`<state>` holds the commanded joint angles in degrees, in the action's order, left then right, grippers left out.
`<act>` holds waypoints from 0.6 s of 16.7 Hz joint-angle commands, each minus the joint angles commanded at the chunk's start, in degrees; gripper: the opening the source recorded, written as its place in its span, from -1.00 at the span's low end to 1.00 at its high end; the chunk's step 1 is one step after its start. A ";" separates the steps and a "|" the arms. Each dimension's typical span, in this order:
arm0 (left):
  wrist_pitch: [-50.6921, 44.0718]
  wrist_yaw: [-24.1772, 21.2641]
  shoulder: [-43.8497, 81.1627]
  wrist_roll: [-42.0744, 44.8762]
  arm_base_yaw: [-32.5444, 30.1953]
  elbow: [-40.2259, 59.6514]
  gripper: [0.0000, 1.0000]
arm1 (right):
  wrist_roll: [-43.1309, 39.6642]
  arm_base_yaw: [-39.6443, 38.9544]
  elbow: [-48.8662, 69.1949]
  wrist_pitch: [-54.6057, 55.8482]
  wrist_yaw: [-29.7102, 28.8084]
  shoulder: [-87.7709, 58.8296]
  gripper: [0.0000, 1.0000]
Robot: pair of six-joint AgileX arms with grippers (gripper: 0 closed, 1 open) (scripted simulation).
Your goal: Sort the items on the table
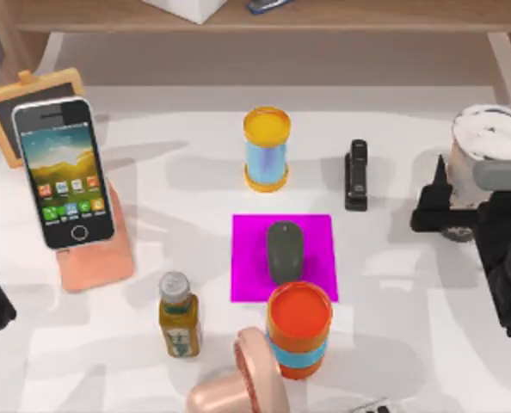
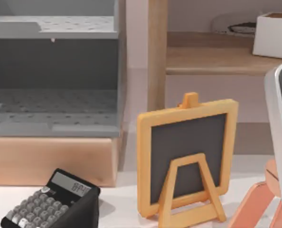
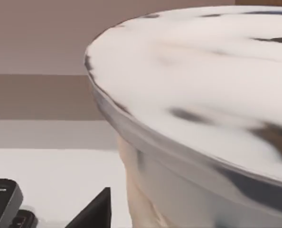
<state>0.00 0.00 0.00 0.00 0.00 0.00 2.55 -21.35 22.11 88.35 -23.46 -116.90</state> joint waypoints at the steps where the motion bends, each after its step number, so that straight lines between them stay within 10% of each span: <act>1: 0.00 0.00 0.00 0.00 0.00 0.00 1.00 | 0.00 0.00 0.00 0.00 0.00 0.00 0.40; 10: 0.00 0.00 0.00 0.00 0.00 0.00 1.00 | 0.00 0.00 0.00 0.00 0.00 0.00 -0.96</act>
<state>0.00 0.00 0.00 0.00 0.00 0.00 2.55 -21.35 22.11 88.35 -23.46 -116.90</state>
